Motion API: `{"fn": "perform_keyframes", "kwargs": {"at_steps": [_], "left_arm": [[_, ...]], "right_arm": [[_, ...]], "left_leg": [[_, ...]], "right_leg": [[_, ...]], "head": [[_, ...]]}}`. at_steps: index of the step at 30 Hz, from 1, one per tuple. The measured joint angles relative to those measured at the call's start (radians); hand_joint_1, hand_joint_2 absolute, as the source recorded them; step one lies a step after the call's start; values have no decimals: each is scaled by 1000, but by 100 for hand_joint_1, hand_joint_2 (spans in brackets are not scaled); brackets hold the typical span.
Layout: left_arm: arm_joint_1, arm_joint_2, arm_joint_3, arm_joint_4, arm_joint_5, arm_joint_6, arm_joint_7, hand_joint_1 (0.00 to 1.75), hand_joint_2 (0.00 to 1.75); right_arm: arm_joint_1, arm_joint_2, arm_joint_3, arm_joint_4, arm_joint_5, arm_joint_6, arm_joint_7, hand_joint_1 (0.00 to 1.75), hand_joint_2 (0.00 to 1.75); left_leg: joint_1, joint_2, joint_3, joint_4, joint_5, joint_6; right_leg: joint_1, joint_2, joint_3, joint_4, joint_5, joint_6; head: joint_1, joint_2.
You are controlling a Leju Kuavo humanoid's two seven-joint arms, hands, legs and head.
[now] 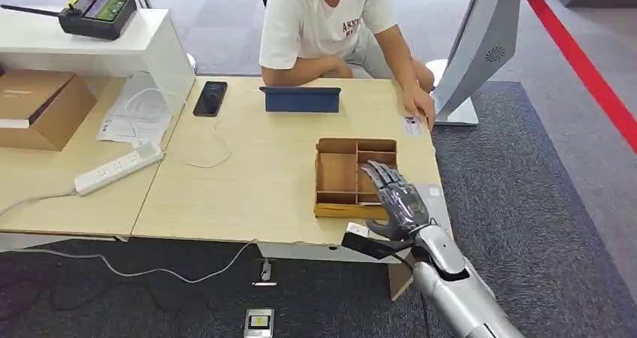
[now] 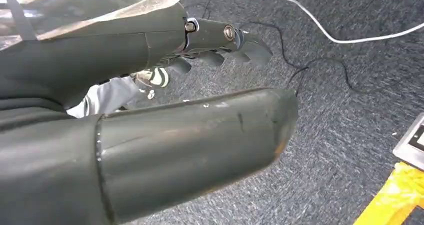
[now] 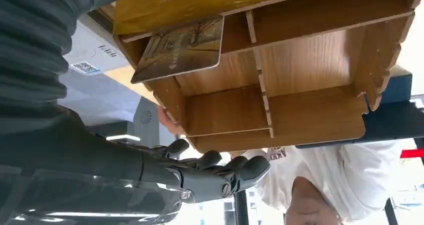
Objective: Pass the card to the sensor for recognition and then transmit it.
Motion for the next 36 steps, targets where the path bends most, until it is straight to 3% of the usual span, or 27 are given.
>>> {"fn": "perform_keyframes", "kwargs": {"at_steps": [36], "left_arm": [[1, 0, 0, 0, 5, 7, 3, 0, 0]], "right_arm": [[-29, -30, -11, 136, -71, -66, -11, 0, 175]], "left_leg": [[0, 0, 0, 0, 0, 0]], "right_leg": [[0, 0, 0, 0, 0, 0]], "head": [[0, 0]]}}
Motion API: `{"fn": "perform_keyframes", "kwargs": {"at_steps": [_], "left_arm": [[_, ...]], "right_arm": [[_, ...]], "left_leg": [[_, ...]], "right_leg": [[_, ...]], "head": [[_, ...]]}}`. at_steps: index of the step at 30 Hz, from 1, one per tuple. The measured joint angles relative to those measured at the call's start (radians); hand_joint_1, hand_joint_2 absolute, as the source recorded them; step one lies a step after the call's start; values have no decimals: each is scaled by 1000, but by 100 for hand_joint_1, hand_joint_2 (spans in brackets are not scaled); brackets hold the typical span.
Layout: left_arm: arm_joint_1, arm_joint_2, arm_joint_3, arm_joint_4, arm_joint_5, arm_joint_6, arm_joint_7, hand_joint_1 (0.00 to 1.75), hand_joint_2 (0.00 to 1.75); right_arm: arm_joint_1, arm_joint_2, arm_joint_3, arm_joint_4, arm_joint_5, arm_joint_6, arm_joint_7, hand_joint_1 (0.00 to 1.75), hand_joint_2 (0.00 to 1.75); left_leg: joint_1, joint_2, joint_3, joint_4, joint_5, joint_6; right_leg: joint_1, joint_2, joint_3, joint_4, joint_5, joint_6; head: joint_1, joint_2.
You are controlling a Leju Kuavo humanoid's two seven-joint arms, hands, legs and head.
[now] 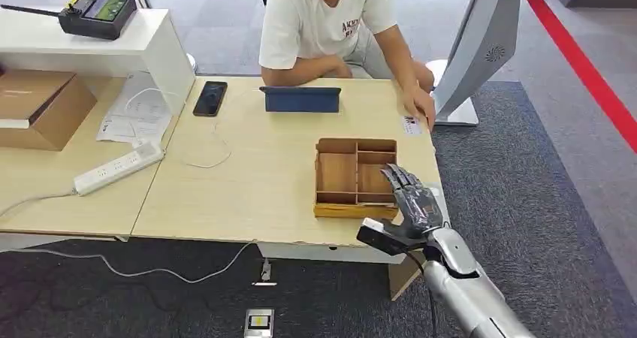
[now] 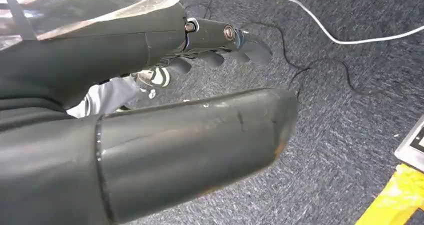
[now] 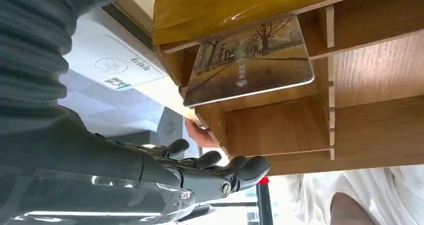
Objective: Pass the card to the sensor for recognition and then transmit it.
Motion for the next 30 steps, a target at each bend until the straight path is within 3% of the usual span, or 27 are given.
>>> {"fn": "perform_keyframes", "kwargs": {"at_steps": [19, 20, 25, 26, 27, 28, 29, 30], "left_arm": [[0, 0, 0, 0, 6, 0, 0, 0, 0], [0, 0, 0, 0, 6, 0, 0, 0, 0], [0, 0, 0, 0, 9, 0, 0, 0, 0], [0, 0, 0, 0, 8, 0, 0, 0, 0], [0, 0, 0, 0, 5, 0, 0, 0, 0], [0, 0, 0, 0, 1, 0, 0, 0, 0], [0, 0, 0, 0, -3, 0, 0, 0, 0], [0, 0, 0, 0, -6, 0, 0, 0, 0]], "right_arm": [[-9, 7, -7, -1, -2, 5, 5, 0, 175], [-9, 7, -7, -1, -2, 5, 5, 12, 175], [-9, 7, -7, -1, -3, 10, 3, 23, 175], [-9, 7, -7, -1, -3, 11, 3, 31, 175], [-9, 7, -7, -1, -5, 11, 3, 54, 175], [-9, 7, -8, -1, -8, 11, 3, 54, 175], [-9, 6, -8, -1, -8, 11, 3, 80, 175], [-10, 6, -8, -1, -9, 11, 3, 68, 175]], "left_leg": [[0, 0, 0, 0, 0, 0], [0, 0, 0, 0, 0, 0], [0, 0, 0, 0, 0, 0], [0, 0, 0, 0, 0, 0], [0, 0, 0, 0, 0, 0], [0, 0, 0, 0, 0, 0], [0, 0, 0, 0, 0, 0], [0, 0, 0, 0, 0, 0]], "right_leg": [[0, 0, 0, 0, 0, 0], [0, 0, 0, 0, 0, 0], [0, 0, 0, 0, 0, 0], [0, 0, 0, 0, 0, 0], [0, 0, 0, 0, 0, 0], [0, 0, 0, 0, 0, 0], [0, 0, 0, 0, 0, 0], [0, 0, 0, 0, 0, 0]], "head": [[0, 0], [0, 0], [0, 0], [0, 0], [0, 0], [0, 0], [0, 0], [0, 0]]}}
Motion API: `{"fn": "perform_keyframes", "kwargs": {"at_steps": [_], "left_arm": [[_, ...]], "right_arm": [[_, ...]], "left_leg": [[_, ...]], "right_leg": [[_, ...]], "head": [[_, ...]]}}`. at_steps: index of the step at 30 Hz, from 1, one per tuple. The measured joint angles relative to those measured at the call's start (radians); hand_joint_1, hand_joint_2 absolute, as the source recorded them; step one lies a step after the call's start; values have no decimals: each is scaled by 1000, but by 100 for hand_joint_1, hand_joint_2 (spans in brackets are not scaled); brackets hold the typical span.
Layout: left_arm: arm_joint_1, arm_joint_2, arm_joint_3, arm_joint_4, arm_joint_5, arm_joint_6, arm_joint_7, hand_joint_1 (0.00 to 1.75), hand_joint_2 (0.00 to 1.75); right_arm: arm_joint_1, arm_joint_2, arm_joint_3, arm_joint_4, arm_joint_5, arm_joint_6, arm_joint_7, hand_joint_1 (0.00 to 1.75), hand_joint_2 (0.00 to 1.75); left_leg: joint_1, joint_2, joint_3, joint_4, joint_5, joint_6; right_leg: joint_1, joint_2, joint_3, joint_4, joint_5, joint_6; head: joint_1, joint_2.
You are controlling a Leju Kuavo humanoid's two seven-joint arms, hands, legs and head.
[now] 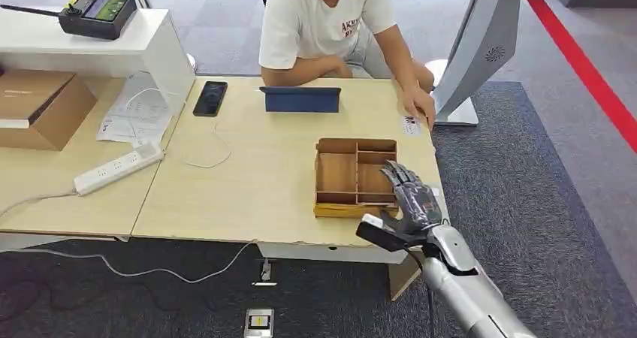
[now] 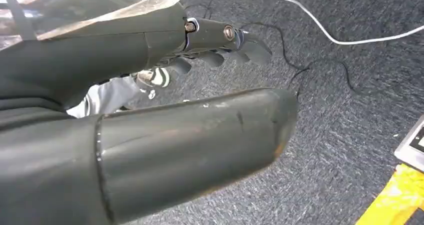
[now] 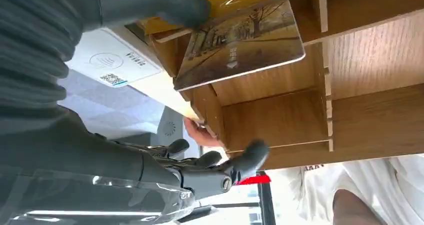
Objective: Pass the card to the sensor for recognition and then transmit it.
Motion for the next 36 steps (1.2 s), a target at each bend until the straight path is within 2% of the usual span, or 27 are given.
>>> {"fn": "perform_keyframes", "kwargs": {"at_steps": [1, 2, 4, 5, 6, 36], "left_arm": [[0, 0, 0, 0, -1, 0, 0, 0, 0], [0, 0, 0, 0, -2, 0, 0, 0, 0], [0, 0, 0, 0, -2, 0, 1, 0, 0], [0, 0, 0, 0, -2, 0, 1, 0, 0], [0, 0, 0, 0, -2, 0, 2, 0, 0], [0, -4, -1, 0, -4, 4, 1, 0, 0]], "right_arm": [[0, 0, -1, 0, -1, 0, 0, 68, 175], [0, -1, -1, 0, -2, 0, -1, 45, 175], [0, -1, -1, 0, -3, -1, -2, 49, 175], [0, -1, -1, 0, -3, -1, -2, 77, 175], [0, -1, -1, 0, -4, -1, -5, 171, 175], [-35, 11, -2, 37, -3, -1, -18, 175, 175]], "left_leg": [[0, 0, 0, 0, 0, 0], [0, 0, 0, 0, 0, 0], [0, 0, 0, 0, 0, 0], [0, 0, 0, 0, 0, 0], [0, 0, 0, 0, 0, 0], [0, 0, 0, 0, 0, 0]], "right_leg": [[0, 0, 0, 0, 0, 0], [0, 0, 0, 0, 0, 0], [0, 0, 0, 0, 0, 0], [0, 0, 0, 0, 0, 0], [0, 0, 0, 0, 0, 0], [0, 0, 0, 0, 0, 0]], "head": [[0, 0], [0, 0], [0, 0], [0, 0], [0, 0], [0, 0]]}}
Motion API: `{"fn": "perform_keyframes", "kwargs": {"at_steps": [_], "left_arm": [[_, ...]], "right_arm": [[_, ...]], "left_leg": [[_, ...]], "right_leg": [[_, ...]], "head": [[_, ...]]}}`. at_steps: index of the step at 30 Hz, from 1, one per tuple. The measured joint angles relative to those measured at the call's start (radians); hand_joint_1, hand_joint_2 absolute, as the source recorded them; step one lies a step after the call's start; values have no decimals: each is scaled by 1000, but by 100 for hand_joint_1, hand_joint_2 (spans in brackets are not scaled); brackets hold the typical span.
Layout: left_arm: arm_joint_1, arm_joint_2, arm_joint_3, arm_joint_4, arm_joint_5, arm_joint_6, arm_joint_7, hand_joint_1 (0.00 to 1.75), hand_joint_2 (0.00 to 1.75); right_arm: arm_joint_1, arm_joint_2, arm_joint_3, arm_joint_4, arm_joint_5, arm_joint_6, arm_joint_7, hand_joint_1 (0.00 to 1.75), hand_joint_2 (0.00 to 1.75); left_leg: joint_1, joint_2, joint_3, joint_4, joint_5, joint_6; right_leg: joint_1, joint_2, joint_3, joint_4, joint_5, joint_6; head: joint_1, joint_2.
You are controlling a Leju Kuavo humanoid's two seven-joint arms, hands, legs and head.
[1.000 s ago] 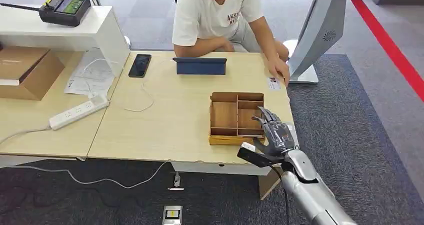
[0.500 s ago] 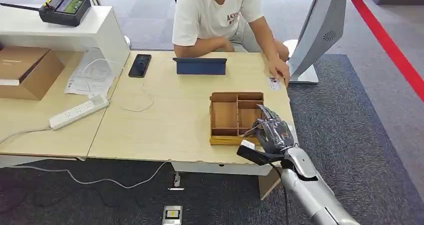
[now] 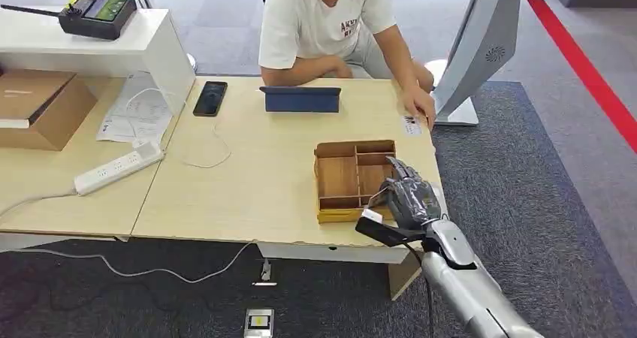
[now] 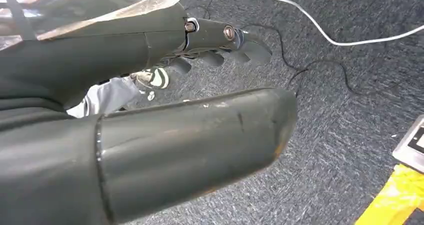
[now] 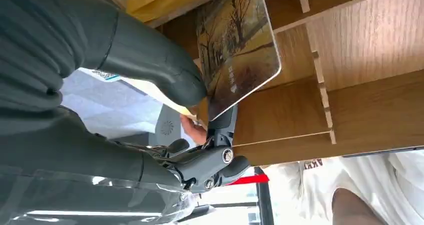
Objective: Pass the card to the sensor for recognition and then transmit it.
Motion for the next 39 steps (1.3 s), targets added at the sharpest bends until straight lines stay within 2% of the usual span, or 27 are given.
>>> {"fn": "perform_keyframes", "kwargs": {"at_steps": [5, 28, 34, 39], "left_arm": [[0, -2, 0, 0, 1, 0, 0, 0, 0], [0, -3, -5, 0, 1, 8, -11, 0, 0], [-1, -5, -8, -2, -13, 5, -21, 0, 0], [-9, -7, -25, -3, -27, -2, -21, 0, 0]], "right_arm": [[-16, 1, -13, 4, -13, -31, -9, 175, 175], [-102, -8, -80, -20, -45, -61, -2, 175, 175], [-160, -11, -106, -32, -29, -59, -3, 175, 175], [-247, -5, -116, -22, -23, -55, -35, 175, 175]], "left_leg": [[0, 0, 0, 0, 0, 0], [0, 0, 0, 0, 0, 0], [0, 0, 0, 0, 0, 0], [0, 0, 0, 0, 1, 0]], "right_leg": [[0, 0, 0, 0, 0, 0], [0, 0, 0, 0, 0, 0], [0, 0, 0, 0, 0, 0], [0, 0, 0, 0, 0, 0]], "head": [[0, 0], [0, 0], [0, 0], [0, 0]]}}
